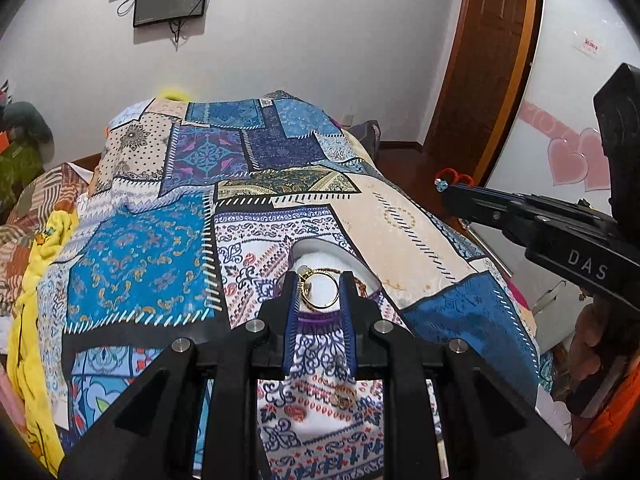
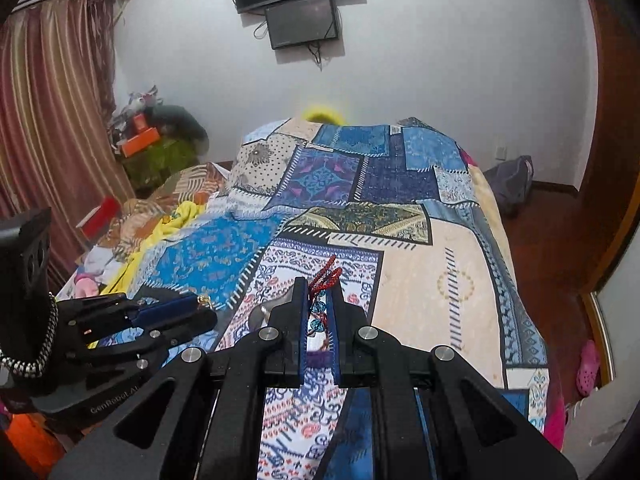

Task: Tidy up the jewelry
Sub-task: 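Carry the gold rings with the left tool while the right tool carries the red bracelet to the tin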

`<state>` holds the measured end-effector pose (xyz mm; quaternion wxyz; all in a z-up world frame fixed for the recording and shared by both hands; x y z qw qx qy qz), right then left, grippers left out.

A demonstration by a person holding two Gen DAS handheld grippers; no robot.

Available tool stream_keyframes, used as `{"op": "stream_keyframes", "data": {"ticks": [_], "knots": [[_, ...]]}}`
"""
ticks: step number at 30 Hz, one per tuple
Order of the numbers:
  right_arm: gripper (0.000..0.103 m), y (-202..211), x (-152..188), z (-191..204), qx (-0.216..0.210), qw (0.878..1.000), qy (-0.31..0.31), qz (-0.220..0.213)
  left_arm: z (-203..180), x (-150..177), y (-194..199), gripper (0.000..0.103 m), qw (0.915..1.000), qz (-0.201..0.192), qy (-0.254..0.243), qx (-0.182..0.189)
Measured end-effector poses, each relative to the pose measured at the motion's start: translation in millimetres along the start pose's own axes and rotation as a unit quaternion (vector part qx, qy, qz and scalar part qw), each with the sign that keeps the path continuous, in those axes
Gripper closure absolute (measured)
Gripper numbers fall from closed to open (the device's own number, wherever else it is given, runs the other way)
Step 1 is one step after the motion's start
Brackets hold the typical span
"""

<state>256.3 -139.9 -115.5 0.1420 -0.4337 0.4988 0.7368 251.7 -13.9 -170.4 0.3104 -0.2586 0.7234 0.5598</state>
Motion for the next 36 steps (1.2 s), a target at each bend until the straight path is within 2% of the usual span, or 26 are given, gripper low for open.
{"op": "stream_keyframes", "data": {"ticks": [11, 24, 36], "knots": [[0.095, -34.5, -5.7, -3.8, -0.011, 1.000, 0.014, 0.020, 5.5, -18.4, -28.0, 0.084, 1.0000, 0.002, -0.007, 0.003], [0.095, -88.9, 17.4, -9.1, -0.051, 0.993, 0.029, 0.105, 12.3, -9.7, -81.4, 0.084, 0.9976, 0.063, -0.014, 0.025], [0.095, -107.1, 38.4, -5.9, -0.060, 0.984, 0.065, 0.153, 6.9, -4.2, -87.7, 0.084, 0.9958, 0.080, -0.031, 0.032]]}}
Point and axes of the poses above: each gripper's, at about its wrist camera, not at the fingertips, and y roughly against the way its jaws point, z to its left, x to its underside, the point moved 5 cm from there along -y, roughly the way its jaws point, and after that the axes turned 3 degrees about y, right-handed, at the moved point
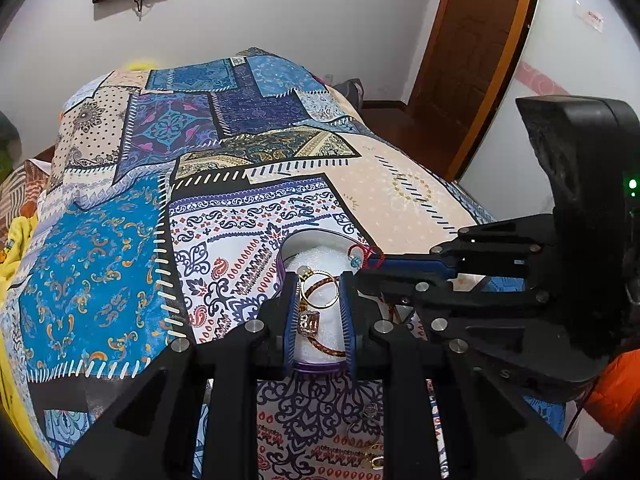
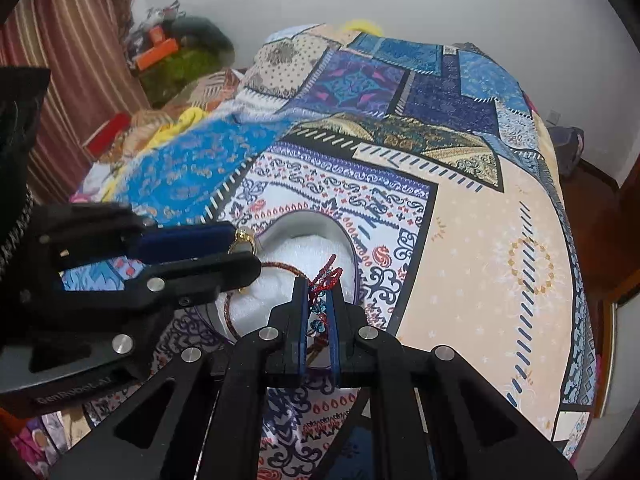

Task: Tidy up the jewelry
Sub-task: 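Carry the gold rings with the left tool while the right tool carries the red bracelet to the tin, then release the gold rings into the tin with the left tool while the right tool drops the bracelet in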

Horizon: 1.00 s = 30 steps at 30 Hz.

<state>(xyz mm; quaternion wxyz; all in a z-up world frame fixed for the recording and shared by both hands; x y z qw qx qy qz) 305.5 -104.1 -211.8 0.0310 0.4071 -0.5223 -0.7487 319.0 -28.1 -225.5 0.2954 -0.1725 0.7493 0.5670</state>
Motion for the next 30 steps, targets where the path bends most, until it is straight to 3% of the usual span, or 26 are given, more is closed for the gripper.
{"op": "stream_keyframes", "data": {"ticks": [12, 18, 25, 30], "knots": [[0.094, -1.7, -0.1, 5.1, 0.010, 1.000, 0.020, 0.015, 5.0, -3.3, 15.0, 0.084, 0.9998, -0.010, 0.008, -0.012], [0.078, 8.6, -3.4, 12.5, 0.032, 0.999, 0.031, 0.005, 10.9, -1.4, 33.1, 0.084, 0.9993, -0.019, 0.013, -0.029], [0.076, 30.2, -7.1, 20.7, 0.046, 0.998, 0.030, -0.013, 13.1, 3.8, 56.0, 0.084, 0.9985, -0.029, 0.021, -0.041], [0.076, 46.6, -5.9, 27.6, 0.056, 0.998, 0.028, -0.024, 11.2, 9.3, 71.5, 0.076, 0.9979, -0.035, 0.022, -0.051]]}}
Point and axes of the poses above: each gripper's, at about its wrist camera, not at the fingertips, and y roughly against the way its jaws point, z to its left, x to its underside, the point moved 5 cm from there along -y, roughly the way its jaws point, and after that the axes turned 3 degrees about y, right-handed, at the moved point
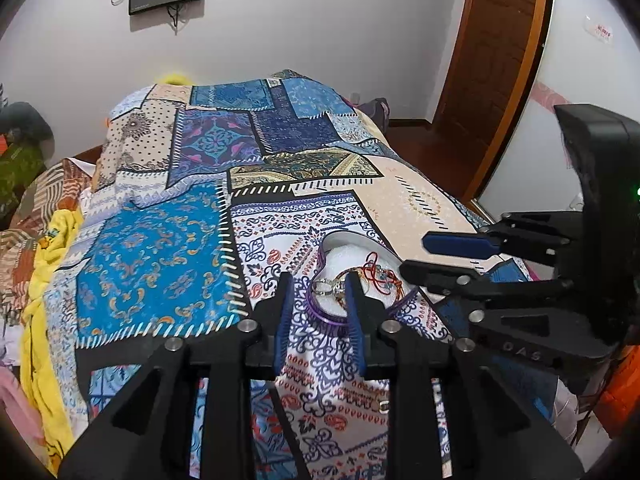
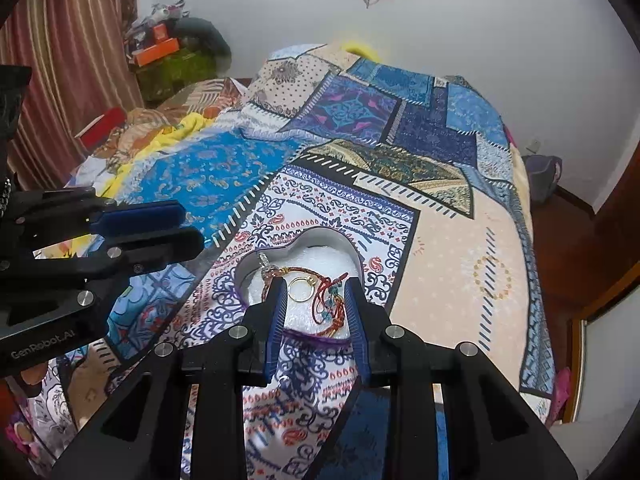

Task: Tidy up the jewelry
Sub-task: 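Release the gold rings into the tin with the left tool while the right tool drops the bracelet in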

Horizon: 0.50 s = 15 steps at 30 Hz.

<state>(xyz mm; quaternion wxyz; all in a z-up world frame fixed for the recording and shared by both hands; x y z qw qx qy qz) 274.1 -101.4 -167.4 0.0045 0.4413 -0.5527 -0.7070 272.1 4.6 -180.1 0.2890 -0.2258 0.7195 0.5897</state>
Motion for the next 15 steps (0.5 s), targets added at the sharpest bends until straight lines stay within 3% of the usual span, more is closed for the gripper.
{"op": "stream_keyframes", "data": {"ticks": [5, 15], "knots": [[0.076, 16.0, 2.5, 4.4, 0.006, 1.000, -0.009, -0.010, 1.8, 7.3, 16.4, 0.066, 1.0000, -0.003, 0.004, -0.006], [0.076, 32.2, 18.2, 14.6, 0.015, 1.000, -0.021, -0.016, 3.1, 34.8, 29.5, 0.065, 0.9998, 0.015, 0.011, -0.006]]}}
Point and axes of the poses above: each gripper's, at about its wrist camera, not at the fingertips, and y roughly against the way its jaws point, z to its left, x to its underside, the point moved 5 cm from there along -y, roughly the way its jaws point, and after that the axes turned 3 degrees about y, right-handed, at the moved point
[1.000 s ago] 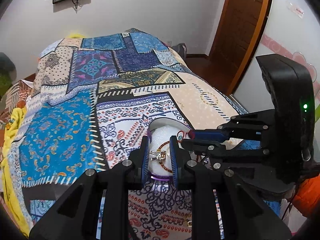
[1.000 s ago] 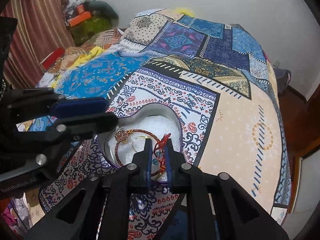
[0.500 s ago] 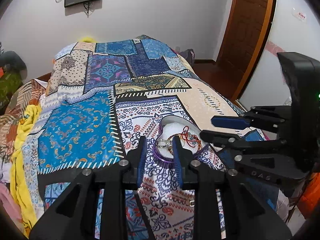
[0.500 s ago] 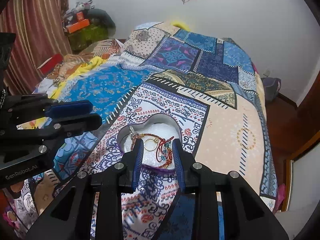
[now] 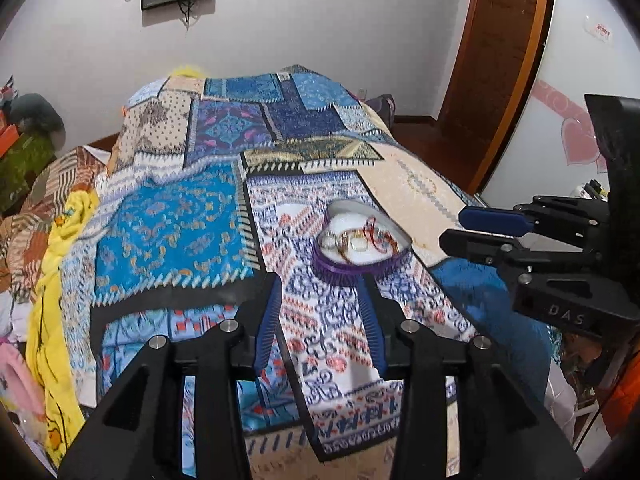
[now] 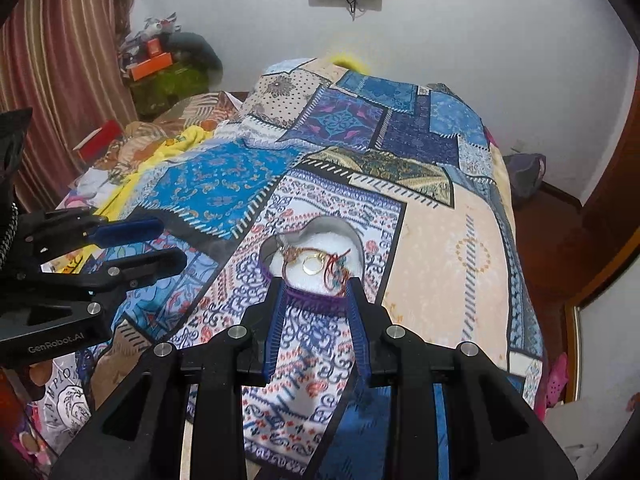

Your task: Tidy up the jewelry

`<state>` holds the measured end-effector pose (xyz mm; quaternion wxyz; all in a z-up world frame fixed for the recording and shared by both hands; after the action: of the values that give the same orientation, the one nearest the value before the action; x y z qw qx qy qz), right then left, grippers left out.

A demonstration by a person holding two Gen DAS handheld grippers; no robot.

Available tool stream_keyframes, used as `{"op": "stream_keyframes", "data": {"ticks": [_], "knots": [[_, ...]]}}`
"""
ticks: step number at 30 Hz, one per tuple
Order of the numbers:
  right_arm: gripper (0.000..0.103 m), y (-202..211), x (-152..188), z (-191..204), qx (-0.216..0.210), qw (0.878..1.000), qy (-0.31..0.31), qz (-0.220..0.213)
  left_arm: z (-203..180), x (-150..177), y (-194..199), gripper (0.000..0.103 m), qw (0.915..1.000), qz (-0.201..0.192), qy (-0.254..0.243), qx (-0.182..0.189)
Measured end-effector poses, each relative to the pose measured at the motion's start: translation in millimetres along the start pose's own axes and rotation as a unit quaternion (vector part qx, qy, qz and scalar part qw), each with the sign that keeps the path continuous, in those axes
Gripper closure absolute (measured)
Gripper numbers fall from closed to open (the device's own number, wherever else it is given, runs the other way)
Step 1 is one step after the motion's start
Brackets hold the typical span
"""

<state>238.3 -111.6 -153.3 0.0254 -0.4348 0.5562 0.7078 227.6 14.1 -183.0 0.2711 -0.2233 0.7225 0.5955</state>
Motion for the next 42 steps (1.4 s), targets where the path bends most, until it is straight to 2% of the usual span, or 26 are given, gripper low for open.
{"op": "stream_keyframes", "data": {"ticks": [12, 18, 19, 22, 31, 33, 42], "knots": [[0.076, -7.8, 42.3, -0.7, 0.010, 0.999, -0.017, 0.030, -23.8, 44.4, -34.7, 0.065, 0.9974, 0.067, -0.003, 0.025], [0.075, -1.6, 58.8, -12.0, 0.005, 0.998, -0.045, 0.035, -24.6, 57.4, -47.5, 0.065, 0.9963, 0.079, 0.013, 0.031], [0.075, -0.7, 61.6, -13.9, 0.003, 0.998, -0.050, 0.035, -23.8, 57.8, -48.0, 0.066, 0.9963, 0.079, 0.016, 0.032], [0.075, -0.9, 67.1, -17.2, 0.000, 0.997, -0.060, 0.038, -25.6, 58.6, -51.1, 0.078, 0.9956, 0.083, 0.020, 0.040], [0.075, -6.9, 74.1, -14.8, -0.009, 0.997, -0.067, 0.047, -30.2, 57.5, -64.1, 0.085, 0.9944, 0.085, 0.037, 0.050], [0.075, -8.1, 74.2, -13.1, -0.011, 0.997, -0.066, 0.047, -29.0, 58.0, -63.9, 0.097, 0.9940, 0.084, 0.045, 0.054], [0.075, -14.2, 66.8, 11.2, -0.020, 0.998, -0.046, 0.049, -16.3, 58.8, -37.5, 0.098, 0.9958, 0.054, 0.053, 0.051]]}}
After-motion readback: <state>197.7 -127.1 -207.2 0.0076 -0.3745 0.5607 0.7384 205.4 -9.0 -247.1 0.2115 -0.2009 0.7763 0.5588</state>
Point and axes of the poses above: each gripper's, at about its wrist camera, not at the fingertips, and y roughly against the way its jaws point, z to its left, x to its underside, the point moved 5 cm from there along -y, roughly the way its jaws point, and after that the axes turned 3 degrees about y, right-handed, at the moved point
